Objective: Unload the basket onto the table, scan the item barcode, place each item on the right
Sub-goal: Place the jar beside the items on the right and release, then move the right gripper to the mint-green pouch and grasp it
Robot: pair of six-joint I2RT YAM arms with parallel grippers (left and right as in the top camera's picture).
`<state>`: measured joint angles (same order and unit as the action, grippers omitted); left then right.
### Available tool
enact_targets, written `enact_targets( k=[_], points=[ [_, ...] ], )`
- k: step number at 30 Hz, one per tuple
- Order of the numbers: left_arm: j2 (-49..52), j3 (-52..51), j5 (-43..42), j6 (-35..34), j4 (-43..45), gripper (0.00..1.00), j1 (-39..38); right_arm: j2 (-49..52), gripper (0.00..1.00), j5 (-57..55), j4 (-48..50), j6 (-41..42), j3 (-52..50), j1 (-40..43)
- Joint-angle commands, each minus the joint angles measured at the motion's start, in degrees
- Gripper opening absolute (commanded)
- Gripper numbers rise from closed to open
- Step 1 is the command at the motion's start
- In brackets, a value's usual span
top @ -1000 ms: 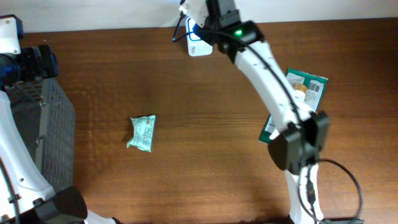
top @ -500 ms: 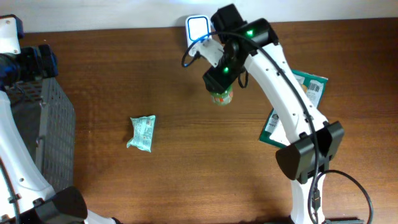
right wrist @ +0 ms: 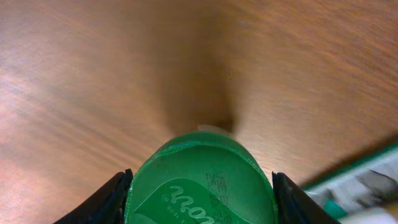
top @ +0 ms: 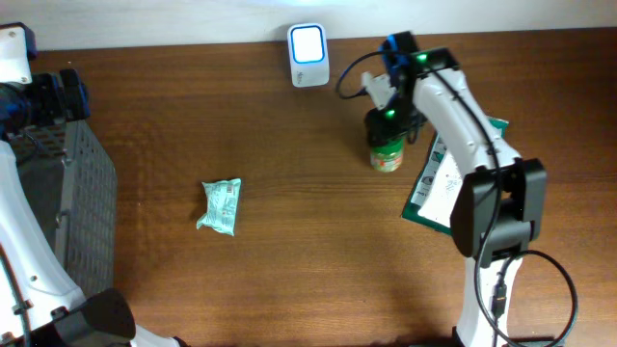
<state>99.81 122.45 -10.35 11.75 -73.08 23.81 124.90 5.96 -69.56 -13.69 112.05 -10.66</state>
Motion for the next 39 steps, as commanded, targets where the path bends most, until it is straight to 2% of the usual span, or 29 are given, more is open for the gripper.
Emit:
enact_targets(
  k=[1, 16, 20, 21, 25, 31, 36, 39],
  points=[
    [-0.1, -0.1, -0.6, -0.5, 0.1, 0.99, 0.3, -0.8, 0.49, -0.6, 2.1, 0.7, -1.1, 3.5],
    [-0.1, -0.1, -0.6, -0.5, 0.1, 0.99, 0.3, -0.8, 0.57, -0.6, 2.1, 0.7, -5.7, 5.2],
    [-0.1, -0.1, -0.6, -0.5, 0.1, 0.99, 0.3, -0.8, 0.72, -0.7, -0.2, 0.7, -4.0, 5.2],
    [-0.1, -0.1, -0.6, -0.5, 0.1, 0.99, 0.3, -0.9, 0.82, -0.7, -1.3, 0.7, -2.6, 5.2],
    [-0.1, -0.1, -0.6, -0.5, 0.1, 0.99, 0.3, -1.2, 1.00, -0.6, -6.8, 0.8, 6.2, 5.0],
    [-0.1, -0.1, -0.6, -0.5, 0.1, 0.99, 0.3, -1.2, 0.98, 3.2, -14.5, 5.6, 18.1, 1.1],
    [-0.1, -0.1, -0.6, -0.5, 0.1, 0.99, 0.3, -0.9, 0.98, 16.6, -12.5, 7.2, 18.6, -5.2],
    [-0.1, -0.1, -0.6, -0.5, 0.1, 0.99, 0.3, 0.1, 0.98, 26.0, -7.3, 7.3, 16.6, -10.7]
  ],
)
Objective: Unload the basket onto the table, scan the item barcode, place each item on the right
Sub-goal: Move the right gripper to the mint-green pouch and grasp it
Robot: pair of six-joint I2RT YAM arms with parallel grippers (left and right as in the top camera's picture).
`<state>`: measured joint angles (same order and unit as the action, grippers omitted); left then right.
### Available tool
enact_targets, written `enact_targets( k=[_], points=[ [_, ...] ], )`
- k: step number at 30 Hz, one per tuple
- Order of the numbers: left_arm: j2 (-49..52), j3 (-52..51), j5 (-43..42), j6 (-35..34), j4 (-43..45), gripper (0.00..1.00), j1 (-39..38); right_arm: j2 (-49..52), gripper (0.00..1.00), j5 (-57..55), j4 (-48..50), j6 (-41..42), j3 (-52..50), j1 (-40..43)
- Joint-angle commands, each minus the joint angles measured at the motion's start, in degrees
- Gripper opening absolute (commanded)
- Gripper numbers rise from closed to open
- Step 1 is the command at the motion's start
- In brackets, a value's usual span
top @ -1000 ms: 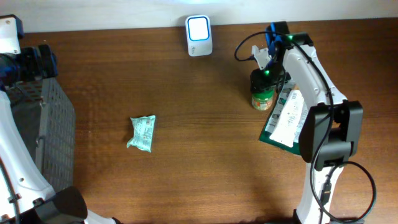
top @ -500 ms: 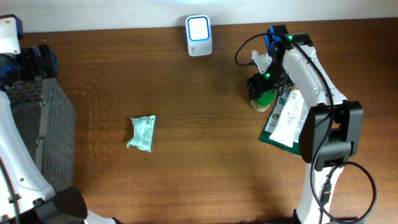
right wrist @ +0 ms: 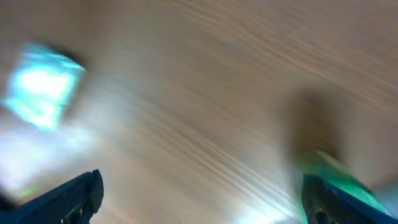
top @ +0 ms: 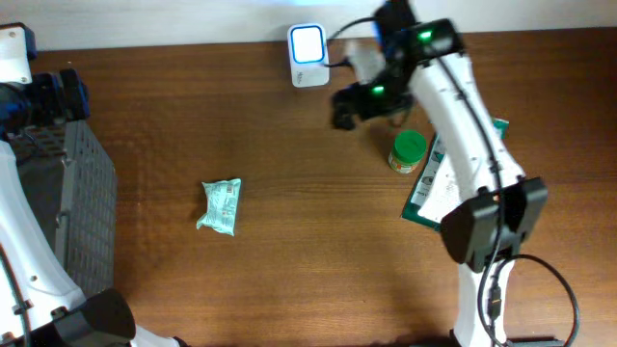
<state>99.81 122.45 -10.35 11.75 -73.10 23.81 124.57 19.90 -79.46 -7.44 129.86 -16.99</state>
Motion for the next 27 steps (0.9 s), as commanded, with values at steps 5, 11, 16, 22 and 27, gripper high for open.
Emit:
enact_targets(
  k=[5, 11, 16, 22, 27],
  points=[
    [-0.1, -0.1, -0.6, -0.5, 0.1, 0.99, 0.3, 3.3, 0.95, 12.4, 8.2, 8.2, -4.7, -13.4],
    [-0.1, -0.1, -0.6, -0.5, 0.1, 0.99, 0.3, 6.2, 0.88, 8.6, 19.8, 12.1, -6.9, -24.0],
    [-0.1, -0.1, -0.6, -0.5, 0.1, 0.99, 0.3, 9.4, 0.83, 4.4, 29.5, 17.9, -6.9, -31.1],
    [-0.1, -0.1, -0.6, -0.5, 0.1, 0.99, 0.3, 14.0, 0.83, 9.6, 34.8, 21.7, -6.9, -34.2],
    [-0.1, -0.1, -0.6, -0.5, 0.1, 0.99, 0.3, 15.6, 0.84, 14.1, 34.4, 21.7, -6.9, -34.3]
  ],
)
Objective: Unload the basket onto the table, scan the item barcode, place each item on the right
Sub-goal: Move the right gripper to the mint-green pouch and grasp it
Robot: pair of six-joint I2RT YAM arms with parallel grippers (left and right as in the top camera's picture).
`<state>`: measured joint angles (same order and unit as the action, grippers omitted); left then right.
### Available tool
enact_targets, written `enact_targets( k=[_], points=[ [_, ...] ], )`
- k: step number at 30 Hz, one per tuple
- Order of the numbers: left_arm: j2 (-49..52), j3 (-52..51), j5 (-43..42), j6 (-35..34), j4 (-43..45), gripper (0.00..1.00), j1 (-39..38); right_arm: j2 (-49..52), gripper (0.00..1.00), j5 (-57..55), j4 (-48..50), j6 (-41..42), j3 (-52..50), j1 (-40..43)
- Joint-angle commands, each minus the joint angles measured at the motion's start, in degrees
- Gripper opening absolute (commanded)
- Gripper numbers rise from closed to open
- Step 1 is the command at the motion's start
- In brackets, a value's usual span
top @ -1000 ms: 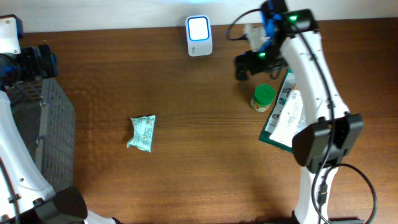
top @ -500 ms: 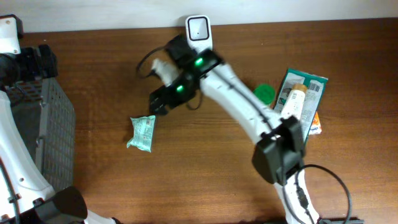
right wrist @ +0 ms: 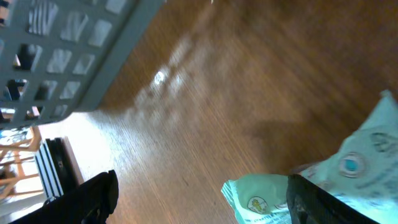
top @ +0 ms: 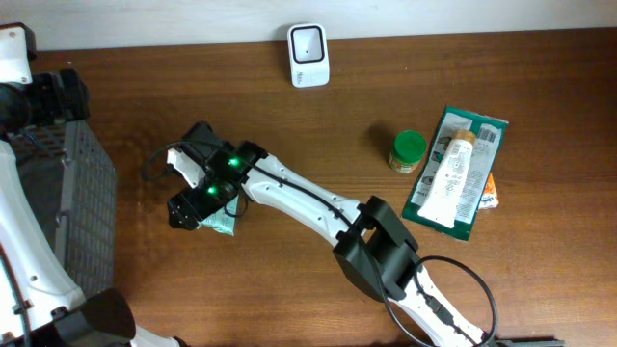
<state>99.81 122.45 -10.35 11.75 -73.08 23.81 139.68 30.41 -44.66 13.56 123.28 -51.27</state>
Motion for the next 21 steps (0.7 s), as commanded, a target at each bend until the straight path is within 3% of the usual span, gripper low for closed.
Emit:
enact_targets(
  k=[1, 12, 21],
  points=[
    [-0.1, -0.1, -0.6, -0.5, 0.1, 0.99, 0.3, 0.5, 0.84, 3.5, -1.1, 0.7, -0.3, 0.0],
    [-0.1, -0.1, -0.6, -0.5, 0.1, 0.99, 0.3, 0.9, 0.84, 3.7, 0.5, 0.5, -0.3, -0.1],
    [-0.1, -0.1, -0.6, -0.5, 0.1, 0.99, 0.3, 1.2, 0.84, -1.9, -12.9, 0.0, -0.3, 2.8]
  ],
)
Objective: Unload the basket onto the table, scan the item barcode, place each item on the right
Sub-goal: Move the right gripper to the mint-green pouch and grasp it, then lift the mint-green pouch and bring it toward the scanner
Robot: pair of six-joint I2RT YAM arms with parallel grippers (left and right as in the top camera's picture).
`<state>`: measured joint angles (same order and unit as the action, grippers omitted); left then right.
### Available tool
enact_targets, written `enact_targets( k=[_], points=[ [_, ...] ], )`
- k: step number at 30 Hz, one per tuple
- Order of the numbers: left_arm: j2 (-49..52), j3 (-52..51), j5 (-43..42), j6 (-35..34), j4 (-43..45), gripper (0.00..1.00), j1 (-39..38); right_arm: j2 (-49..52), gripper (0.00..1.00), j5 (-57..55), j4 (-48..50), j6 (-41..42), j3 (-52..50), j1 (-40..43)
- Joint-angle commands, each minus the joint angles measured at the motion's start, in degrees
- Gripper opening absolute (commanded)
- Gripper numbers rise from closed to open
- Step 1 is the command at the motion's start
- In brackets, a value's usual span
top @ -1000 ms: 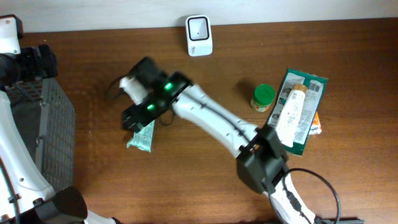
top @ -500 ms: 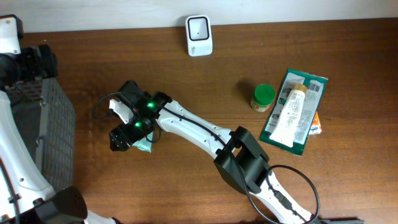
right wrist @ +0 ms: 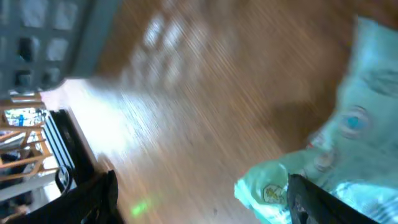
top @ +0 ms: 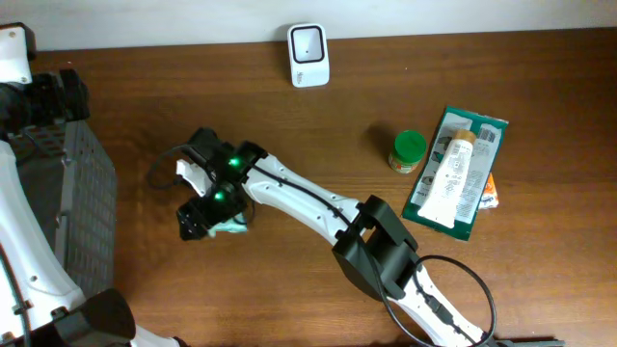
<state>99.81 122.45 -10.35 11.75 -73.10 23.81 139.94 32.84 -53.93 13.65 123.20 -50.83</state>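
A pale green packet (top: 234, 227) lies on the wooden table at left of centre. My right gripper (top: 200, 216) hovers low over its left end, reaching in from the right. In the blurred right wrist view the packet (right wrist: 339, 149) lies against the right finger (right wrist: 314, 199), mostly outside the gap, and my right gripper (right wrist: 202, 205) is open with bare wood between its fingers. The white scanner (top: 308, 42) stands at the table's far edge. My left gripper (top: 53, 96) is at the far left above the basket, its jaws unreadable.
A grey mesh basket (top: 72, 193) fills the left edge of the table. A jar with a green lid (top: 408, 148) stands right of centre, next to a pile of packaged items (top: 453, 178). My right arm (top: 299, 198) spans the table's middle.
My right gripper has shifted slightly toward the table's front at the packet's left end, still open. The packet now shows more at the gripper's right side.
My right gripper was around the green-lidded jar near the pile of items. Then the jar stood free and the gripper was open near the scanner. After that the gripper was open over the green packet at the left, where it remains.
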Motion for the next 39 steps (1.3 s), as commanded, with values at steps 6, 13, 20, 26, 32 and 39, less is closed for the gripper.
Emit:
enact_targets(
  k=[6, 13, 20, 26, 32, 39],
  points=[
    [-0.1, -0.1, -0.6, -0.5, 0.1, 0.99, 0.3, 0.6, 0.84, -7.1, -11.4, -3.3, -0.1, 8.7],
    [-0.1, -0.1, -0.6, -0.5, 0.1, 0.99, 0.3, -0.7, 0.84, -8.0, -19.1, -11.5, 5.0, 13.1],
    [-0.1, -0.1, -0.6, -0.5, 0.1, 0.99, 0.3, -0.7, 0.84, -7.6, -20.6, -10.2, 6.8, 9.4],
    [-0.1, -0.1, -0.6, -0.5, 0.1, 0.99, 0.3, -0.7, 0.84, -12.7, -19.9, -9.4, 1.6, 5.4],
    [-0.1, -0.1, -0.6, -0.5, 0.1, 0.99, 0.3, -0.7, 0.84, -21.6, -23.3, -8.7, -1.3, 8.5],
    [-0.1, -0.1, -0.6, -0.5, 0.1, 0.99, 0.3, -0.9, 0.84, -21.9, -24.4, -10.5, -1.2, 13.9]
  ],
)
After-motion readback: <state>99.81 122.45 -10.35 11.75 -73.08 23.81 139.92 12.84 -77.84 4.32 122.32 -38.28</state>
